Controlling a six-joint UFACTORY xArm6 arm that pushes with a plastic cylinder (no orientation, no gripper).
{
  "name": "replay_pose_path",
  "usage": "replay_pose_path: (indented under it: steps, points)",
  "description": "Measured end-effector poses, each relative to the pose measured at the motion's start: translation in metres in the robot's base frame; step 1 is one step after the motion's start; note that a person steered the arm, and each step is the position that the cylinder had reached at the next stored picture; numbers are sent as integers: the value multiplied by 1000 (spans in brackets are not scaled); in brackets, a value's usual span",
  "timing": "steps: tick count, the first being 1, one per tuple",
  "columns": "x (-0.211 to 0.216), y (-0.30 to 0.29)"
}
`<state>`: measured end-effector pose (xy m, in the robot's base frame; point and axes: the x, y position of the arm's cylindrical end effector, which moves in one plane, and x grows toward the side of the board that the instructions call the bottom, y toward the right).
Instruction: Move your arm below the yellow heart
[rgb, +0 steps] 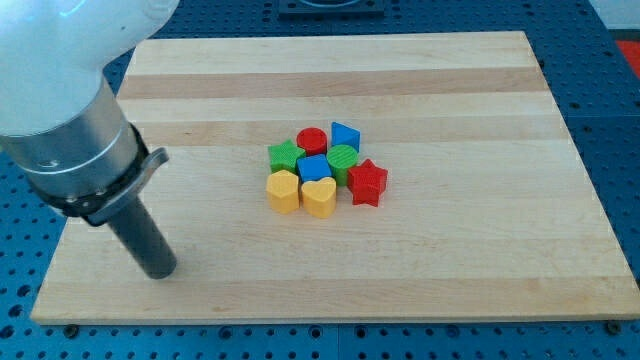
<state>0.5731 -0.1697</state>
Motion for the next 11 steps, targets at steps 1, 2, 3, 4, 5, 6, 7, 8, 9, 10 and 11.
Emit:
replay_pose_path:
  steps: [1,2,3,4,5,6,7,8,9,10,11]
  points:
    - [-18,56]
    - [-26,74]
    - [-24,113]
    - [-23,143]
    - [-16,158]
    - [-10,171]
    - [-10,196]
    - [-10,207]
    - [-14,195]
    - [-36,168]
    - [-67,152]
